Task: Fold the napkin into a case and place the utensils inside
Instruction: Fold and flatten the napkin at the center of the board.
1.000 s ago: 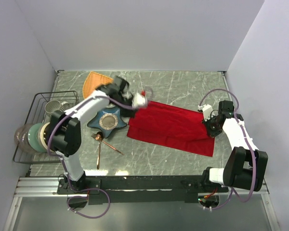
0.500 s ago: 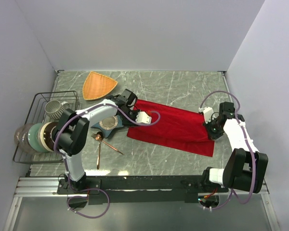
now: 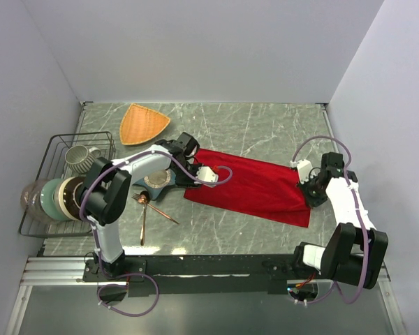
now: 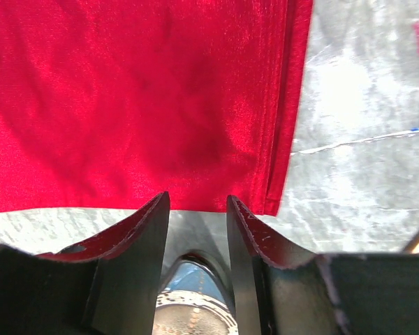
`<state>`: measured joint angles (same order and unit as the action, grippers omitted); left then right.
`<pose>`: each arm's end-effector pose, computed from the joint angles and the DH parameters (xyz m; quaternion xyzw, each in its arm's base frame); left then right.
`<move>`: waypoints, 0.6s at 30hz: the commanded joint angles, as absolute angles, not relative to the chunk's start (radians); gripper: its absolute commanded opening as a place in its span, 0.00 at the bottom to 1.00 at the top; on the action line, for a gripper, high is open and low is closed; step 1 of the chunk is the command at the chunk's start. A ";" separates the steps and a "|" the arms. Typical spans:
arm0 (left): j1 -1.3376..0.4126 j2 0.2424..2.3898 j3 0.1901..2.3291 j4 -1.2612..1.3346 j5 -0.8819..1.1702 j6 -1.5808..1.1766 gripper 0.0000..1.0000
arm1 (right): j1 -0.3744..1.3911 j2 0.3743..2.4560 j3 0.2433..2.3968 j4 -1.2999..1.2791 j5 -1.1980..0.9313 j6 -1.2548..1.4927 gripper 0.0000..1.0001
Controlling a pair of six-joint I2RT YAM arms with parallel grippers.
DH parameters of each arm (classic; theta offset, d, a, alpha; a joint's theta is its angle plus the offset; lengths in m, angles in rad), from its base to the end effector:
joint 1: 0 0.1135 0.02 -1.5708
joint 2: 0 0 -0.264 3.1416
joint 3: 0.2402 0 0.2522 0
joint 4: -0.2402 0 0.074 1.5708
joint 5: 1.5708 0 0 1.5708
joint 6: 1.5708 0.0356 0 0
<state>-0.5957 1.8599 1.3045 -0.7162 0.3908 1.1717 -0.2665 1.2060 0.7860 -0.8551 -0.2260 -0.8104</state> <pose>0.2958 -0.2169 0.1862 0.7683 0.5929 -0.1426 0.1947 0.2005 -0.0465 0.2110 -0.2800 0.9422 0.0207 0.1829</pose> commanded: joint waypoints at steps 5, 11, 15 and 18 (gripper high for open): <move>-0.600 1.783 1.279 -0.732 0.468 1.147 0.44 | -0.273 1.189 0.753 -0.856 -0.213 -0.825 0.00; -0.601 1.781 1.284 -0.736 0.482 1.123 0.45 | -0.273 1.196 0.729 -0.844 -0.195 -0.847 0.00; -0.600 1.772 1.276 -0.732 0.485 1.114 0.46 | -0.273 1.207 0.729 -0.850 -0.189 -0.853 0.00; -0.601 1.767 1.275 -0.732 0.489 1.106 0.47 | -0.275 1.201 0.721 -0.854 -0.187 -0.862 0.07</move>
